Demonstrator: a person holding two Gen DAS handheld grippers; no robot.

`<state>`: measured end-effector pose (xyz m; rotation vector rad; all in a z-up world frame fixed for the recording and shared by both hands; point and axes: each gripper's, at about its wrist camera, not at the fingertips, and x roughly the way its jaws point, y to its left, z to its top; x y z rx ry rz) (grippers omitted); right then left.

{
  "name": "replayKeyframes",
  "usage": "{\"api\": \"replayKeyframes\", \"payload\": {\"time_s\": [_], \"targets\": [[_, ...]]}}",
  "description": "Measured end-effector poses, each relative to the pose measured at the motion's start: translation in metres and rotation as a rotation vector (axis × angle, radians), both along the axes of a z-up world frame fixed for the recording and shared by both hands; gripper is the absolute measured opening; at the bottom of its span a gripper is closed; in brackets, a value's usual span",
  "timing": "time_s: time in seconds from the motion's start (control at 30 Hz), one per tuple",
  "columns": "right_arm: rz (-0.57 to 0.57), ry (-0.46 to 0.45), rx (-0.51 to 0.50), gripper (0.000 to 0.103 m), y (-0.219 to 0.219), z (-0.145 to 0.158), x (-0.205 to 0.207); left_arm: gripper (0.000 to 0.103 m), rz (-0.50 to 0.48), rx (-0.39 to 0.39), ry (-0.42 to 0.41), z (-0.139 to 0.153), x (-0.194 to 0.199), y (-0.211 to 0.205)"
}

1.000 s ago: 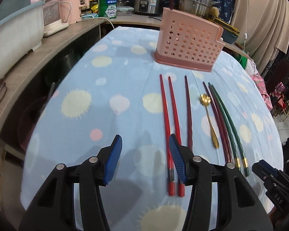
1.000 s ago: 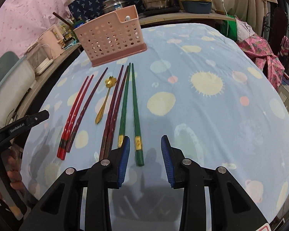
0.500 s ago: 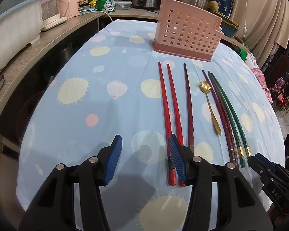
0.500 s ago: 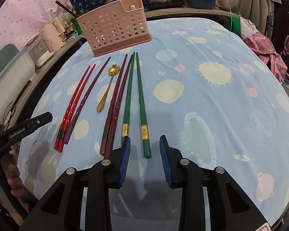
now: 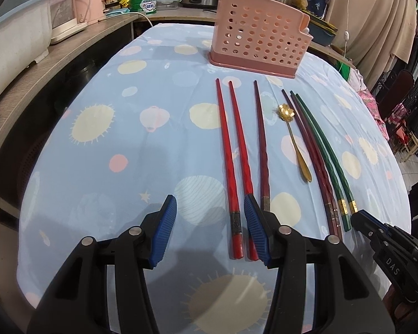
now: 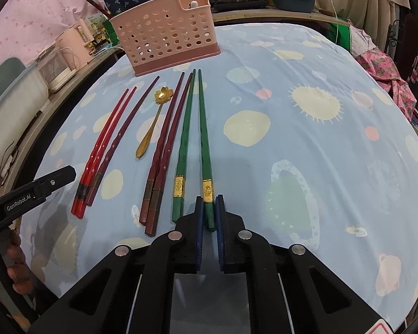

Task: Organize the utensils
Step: 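Grasp a red chopstick with the left tool while the right tool grasps a green chopstick, then carry both chopsticks into the pink holder and open both tools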

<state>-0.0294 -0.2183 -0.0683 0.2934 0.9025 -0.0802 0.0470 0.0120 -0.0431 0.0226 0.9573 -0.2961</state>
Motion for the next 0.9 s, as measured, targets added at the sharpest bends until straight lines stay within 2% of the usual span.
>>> {"api": "replayKeyframes", "payload": {"time_s": [0.2, 0.3, 0.43, 0.57, 0.67, 0.9], "targets": [[0.001, -0.003, -0.005, 0.008, 0.001, -0.001, 0.000, 0.046, -0.011, 0.003, 0.013, -0.005, -0.002, -0.003], [-0.001, -0.004, -0.002, 0.008, 0.001, -0.001, -0.001, 0.035, -0.019, -0.001, 0.031, -0.010, -0.002, -0.004], [-0.002, -0.004, -0.002, 0.008, 0.001, -0.001, -0.001, 0.029, -0.030, -0.003, 0.032, -0.011, -0.003, -0.006], [-0.002, -0.004, -0.001, 0.008, 0.001, -0.001, 0.000, 0.014, -0.039, -0.009, 0.040, -0.013, -0.004, -0.007], [-0.001, -0.004, -0.002, 0.008, 0.001, -0.001, -0.001, 0.008, -0.042, -0.021, 0.046, -0.013, -0.005, -0.006], [-0.003, -0.005, 0.001, 0.008, 0.000, -0.001, -0.001, 0.007, -0.043, -0.020, 0.051, -0.012, -0.007, -0.005]]}}
